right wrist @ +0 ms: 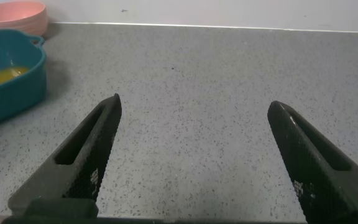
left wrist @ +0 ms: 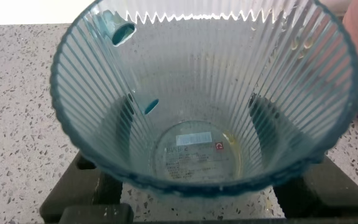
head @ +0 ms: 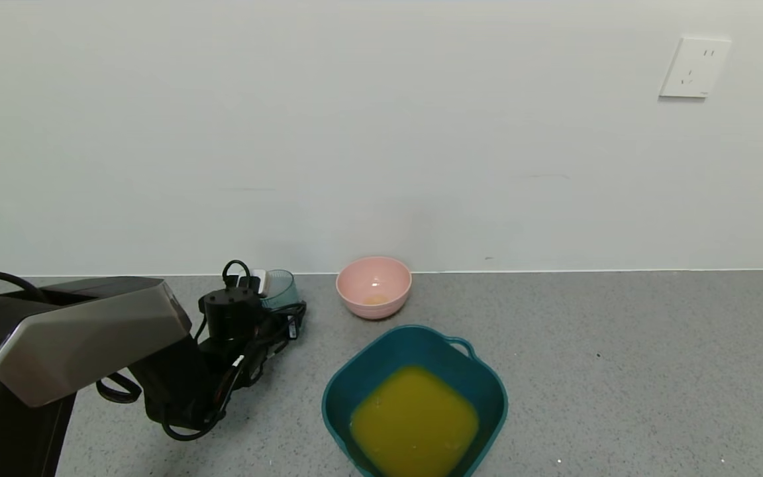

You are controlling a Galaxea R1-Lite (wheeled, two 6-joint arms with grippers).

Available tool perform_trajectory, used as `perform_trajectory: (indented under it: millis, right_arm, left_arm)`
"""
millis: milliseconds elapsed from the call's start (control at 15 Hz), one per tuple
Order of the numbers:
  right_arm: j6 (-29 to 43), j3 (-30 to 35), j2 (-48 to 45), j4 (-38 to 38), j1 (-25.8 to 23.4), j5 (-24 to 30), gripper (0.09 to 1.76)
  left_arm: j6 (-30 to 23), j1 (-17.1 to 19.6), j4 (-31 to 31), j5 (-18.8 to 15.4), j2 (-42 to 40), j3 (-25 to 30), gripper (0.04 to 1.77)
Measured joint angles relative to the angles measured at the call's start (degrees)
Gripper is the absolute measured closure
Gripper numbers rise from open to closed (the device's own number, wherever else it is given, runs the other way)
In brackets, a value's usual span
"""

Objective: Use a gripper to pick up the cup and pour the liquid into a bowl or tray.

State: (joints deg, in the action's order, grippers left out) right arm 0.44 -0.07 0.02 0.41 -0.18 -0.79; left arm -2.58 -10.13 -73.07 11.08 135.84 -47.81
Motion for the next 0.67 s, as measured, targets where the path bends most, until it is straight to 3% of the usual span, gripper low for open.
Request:
perform_trajectory:
  millis: [400, 667]
  right_arm:
    - [0.02, 0.02, 0.00, 0.00, 0.00, 0.02, 0.14]
    - [0.00, 0.02, 0.00, 0.02, 0.00, 0.00, 0.14]
  left_arm:
    - [0.06, -0.15, 0.02, 0.18, 0.16, 0.00, 0.50]
    - [0.13, -0.10, 0.22, -0.01, -0.06, 0.22, 0.33]
